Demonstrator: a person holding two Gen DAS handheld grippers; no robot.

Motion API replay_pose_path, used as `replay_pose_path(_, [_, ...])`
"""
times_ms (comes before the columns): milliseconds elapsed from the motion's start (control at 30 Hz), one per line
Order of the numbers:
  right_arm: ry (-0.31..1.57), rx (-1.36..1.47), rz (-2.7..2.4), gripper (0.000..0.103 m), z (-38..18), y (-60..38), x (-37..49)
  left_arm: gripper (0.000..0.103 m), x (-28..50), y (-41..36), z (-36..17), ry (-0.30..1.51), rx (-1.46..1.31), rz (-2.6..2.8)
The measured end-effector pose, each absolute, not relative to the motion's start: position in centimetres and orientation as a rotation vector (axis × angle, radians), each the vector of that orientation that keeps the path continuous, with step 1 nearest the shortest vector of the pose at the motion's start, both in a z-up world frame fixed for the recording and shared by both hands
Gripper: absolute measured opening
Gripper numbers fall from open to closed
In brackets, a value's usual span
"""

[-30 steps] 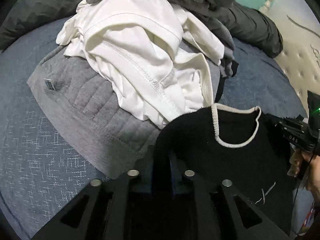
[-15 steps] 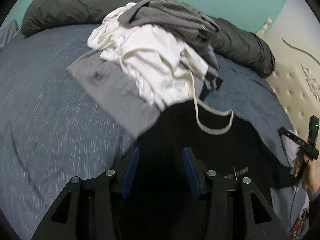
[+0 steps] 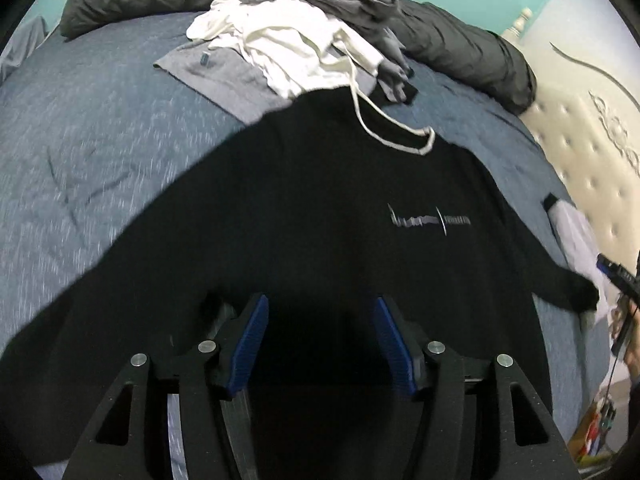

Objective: Fold clothes
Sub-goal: 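Grasp the sweatshirt sleeve cuff with the right tool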

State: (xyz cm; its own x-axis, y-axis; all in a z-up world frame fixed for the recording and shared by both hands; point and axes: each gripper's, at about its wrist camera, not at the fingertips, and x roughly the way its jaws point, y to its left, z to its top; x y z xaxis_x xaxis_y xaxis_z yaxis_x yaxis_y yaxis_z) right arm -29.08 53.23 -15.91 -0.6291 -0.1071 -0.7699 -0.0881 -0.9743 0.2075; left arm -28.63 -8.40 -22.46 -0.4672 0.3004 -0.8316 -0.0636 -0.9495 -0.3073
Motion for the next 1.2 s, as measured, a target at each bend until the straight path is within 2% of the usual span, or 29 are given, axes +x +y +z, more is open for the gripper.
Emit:
replay_pose_path(167, [-0.414, 1.371, -2.906, 0.064, -15.5, 58.2, -25.6, 0.061, -26.0, -8.1, -22.9, -0.375, -1.488, 2.484])
replay_pose_path(300, [-0.446, 1.453, -2.949, 0.064, -16.5, 61.0, -23.9, 0.062, -24.7, -7.9, -23.2, -0.372, -1.498, 2.478])
replay_pose_path(533, [-0.669, 1.532, -2.909, 0.064, -19.1, 63.7, -23.0, 0.062, -23.4, -7.8, -23.2, -0.338, -1.513, 2.476])
replay_pose_path(667, [-0.618, 1.509, -2.931, 0.064, -19.5, 63.0, -22.9, 0.063, -23.2, -7.8, -23.1, -0.333, -1.520, 2.475])
replay_pose_path(733, [-0.587, 1.489, -2.947, 0.058, -19.6, 62.6, -22.8, 0.063, -23.2, -7.9, -23.0, -0.331, -1.522, 2.476])
replay_pose_path(800, [-0.538, 1.498, -2.967, 0.035, -19.7, 62.2, -22.8, 0.063, -23.2, -7.8, -22.9, -0.327, -1.523, 2.477])
replay_pose_path(833, [-0.514, 1.505, -2.972, 0.031, -19.8, 62.0, -22.9, 0.063, -23.2, -7.8, -22.9, -0.325, -1.521, 2.478])
replay_pose_path(867, [-0.496, 1.509, -2.974, 0.019, -19.9, 61.8, -22.9, 0.063, -23.1, -7.8, -22.8, -0.326, -1.519, 2.479])
replay_pose_path(900, [-0.480, 1.510, -2.980, 0.015, -19.8, 61.7, -22.9, 0.063, -23.1, -7.9, -22.8, -0.327, -1.517, 2.480])
replay_pose_path(1000, [-0.461, 1.474, -3.013, 0.007, -19.1, 61.5, -22.7, 0.063, -23.1, -7.9, -22.7, -0.322, -1.519, 2.478])
replay_pose_path(1200, [-0.436, 1.339, -3.060, 0.004, -16.0, 61.8, -22.3, 0.063, -22.8, -8.2, -22.5, -0.316, -1.520, 2.475])
